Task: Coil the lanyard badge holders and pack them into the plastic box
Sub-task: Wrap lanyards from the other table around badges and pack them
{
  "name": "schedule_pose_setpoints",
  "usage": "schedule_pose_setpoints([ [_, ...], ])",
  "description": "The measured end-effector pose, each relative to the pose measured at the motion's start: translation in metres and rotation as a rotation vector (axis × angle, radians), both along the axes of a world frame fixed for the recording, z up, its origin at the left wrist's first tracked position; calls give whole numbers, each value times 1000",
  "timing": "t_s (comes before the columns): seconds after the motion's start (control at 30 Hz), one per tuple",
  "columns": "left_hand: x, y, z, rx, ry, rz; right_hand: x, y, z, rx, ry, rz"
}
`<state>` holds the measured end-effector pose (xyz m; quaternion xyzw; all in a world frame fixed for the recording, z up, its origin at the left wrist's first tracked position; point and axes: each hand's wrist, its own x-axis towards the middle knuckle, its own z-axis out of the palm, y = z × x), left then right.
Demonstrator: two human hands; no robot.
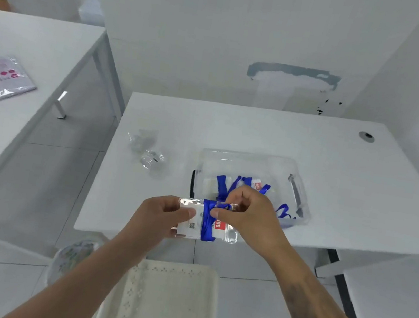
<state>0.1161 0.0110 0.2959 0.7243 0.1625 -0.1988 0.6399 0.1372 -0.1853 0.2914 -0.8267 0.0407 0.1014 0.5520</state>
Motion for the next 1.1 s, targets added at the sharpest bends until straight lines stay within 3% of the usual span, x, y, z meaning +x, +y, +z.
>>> schedule_pose_setpoints([
  [0.23,13,-76,12,-2,-16,41,15,-75,4,-44,-20,33],
  [0.5,70,-100,5,132,-68,6,71,-94,-8,-75,-5,44],
  [0.8,119,-104,-36,733,-213,-277,125,-90,-55,-224,175,186],
  [0.93,133,-112,-53,1068,-132,-610,129,-84,-69,-277,236,289],
  [1.1,138,-116,-60,1234,-147,-772,131,-71,-83,-448,225,405],
])
